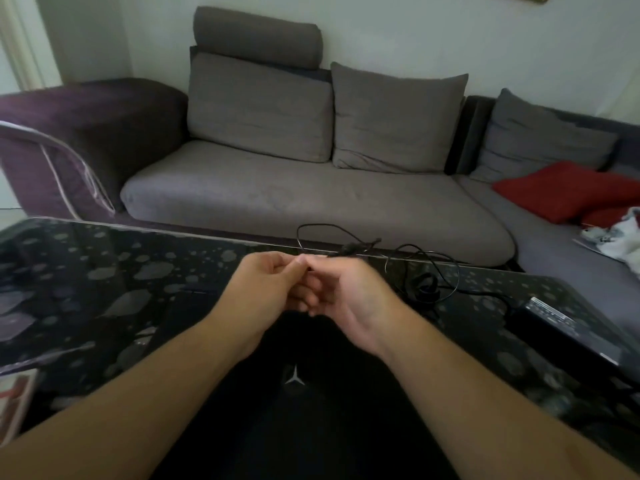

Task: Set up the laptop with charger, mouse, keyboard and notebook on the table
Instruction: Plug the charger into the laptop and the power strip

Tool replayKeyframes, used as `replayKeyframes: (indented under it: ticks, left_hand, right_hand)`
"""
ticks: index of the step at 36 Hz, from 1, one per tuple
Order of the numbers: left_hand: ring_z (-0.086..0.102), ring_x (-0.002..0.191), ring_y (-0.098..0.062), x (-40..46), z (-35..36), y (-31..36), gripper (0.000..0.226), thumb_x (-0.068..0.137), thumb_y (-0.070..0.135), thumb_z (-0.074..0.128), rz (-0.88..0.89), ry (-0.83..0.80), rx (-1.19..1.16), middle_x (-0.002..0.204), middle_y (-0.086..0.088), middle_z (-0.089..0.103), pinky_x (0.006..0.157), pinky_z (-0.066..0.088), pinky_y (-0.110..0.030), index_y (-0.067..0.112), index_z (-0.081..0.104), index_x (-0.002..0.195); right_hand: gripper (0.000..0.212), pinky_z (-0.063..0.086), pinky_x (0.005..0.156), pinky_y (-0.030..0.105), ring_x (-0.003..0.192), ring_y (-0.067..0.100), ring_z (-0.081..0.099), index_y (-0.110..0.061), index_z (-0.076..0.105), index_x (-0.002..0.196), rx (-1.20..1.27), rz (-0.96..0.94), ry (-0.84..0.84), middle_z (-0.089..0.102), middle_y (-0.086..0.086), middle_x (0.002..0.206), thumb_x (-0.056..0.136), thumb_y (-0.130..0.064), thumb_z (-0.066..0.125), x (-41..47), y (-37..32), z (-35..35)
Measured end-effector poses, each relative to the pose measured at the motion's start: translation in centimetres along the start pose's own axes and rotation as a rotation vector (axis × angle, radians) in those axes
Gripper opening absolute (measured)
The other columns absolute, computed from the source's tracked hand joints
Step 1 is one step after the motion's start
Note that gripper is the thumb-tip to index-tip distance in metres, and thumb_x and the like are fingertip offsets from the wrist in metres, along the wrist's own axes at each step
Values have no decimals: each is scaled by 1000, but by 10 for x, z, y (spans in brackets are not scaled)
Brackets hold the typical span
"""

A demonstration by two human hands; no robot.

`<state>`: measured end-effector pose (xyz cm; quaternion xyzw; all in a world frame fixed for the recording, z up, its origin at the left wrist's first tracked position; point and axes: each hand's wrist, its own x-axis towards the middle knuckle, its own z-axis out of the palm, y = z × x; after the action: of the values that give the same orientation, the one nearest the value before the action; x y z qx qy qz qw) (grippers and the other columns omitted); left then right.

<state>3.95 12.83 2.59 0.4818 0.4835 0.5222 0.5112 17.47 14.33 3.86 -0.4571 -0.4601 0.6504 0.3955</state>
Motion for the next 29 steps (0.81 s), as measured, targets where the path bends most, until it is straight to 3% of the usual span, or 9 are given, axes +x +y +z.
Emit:
replayKeyframes:
  ticks: [3,6,8,11,15,17,20,24,29]
  left_hand:
    - [71,58,-24,0,0,-1,20,104,22,62,23,49,161,74,-14,78,55,59,-29,3,67,97]
    - [73,57,-16,5,-14,-1,22,99,32,70,120,92,435,70,-2,78,53,54,-22,12,70,92]
    - [73,62,-7,6,-25,1,17,96,39,70,174,60,566,74,5,78,61,56,-23,22,74,94]
    - [68,83,1,5,-38,6,22,94,43,71,177,-97,802,92,14,73,81,57,-22,35,70,115]
    - [63,111,-9,13,-61,6,71,80,50,84,5,-103,1056,127,8,63,100,55,-31,25,52,138]
    - [59,122,-15,18,-75,4,83,76,65,80,-87,-144,1207,138,3,57,105,53,-37,24,50,143]
    - [51,131,-22,23,-87,7,103,68,88,65,-221,-236,1369,146,-1,47,110,49,-44,26,48,149]
    - [56,122,-22,31,-89,7,106,63,90,66,-259,-246,1381,141,-3,52,104,52,-43,23,52,143]
    - [59,117,-21,40,-89,10,101,65,77,79,-308,-261,1280,135,-4,59,102,51,-39,17,53,141]
  right_hand:
    - [27,44,60,35,53,18,43,-5,68,86,32,-102,42,46,4,60,107,-15,54,2,10,10]
    - [32,59,74,42,63,23,61,2,73,102,113,-73,37,63,13,73,110,-18,49,8,16,11]
    - [36,63,83,43,76,28,74,4,73,109,181,-58,38,76,20,92,112,-18,45,14,18,11]
    - [33,65,77,39,89,33,78,6,70,110,138,-71,122,78,23,102,112,-15,45,25,15,11]
    - [32,65,73,33,80,25,78,4,71,109,-307,-121,257,78,14,87,111,-19,48,44,17,7]
    - [31,63,77,31,80,19,78,-3,74,102,-569,-155,311,78,9,86,109,-23,51,52,19,3]
    - [29,50,66,19,83,13,72,-6,71,103,-876,-164,319,75,4,95,109,-23,49,62,21,-5]
    - [32,45,79,35,99,33,64,-5,64,110,-1098,-153,280,68,13,104,110,-24,39,69,25,-3]
    - [27,38,67,29,85,26,59,-7,59,98,-1283,-136,258,56,4,87,109,-21,38,77,27,5]
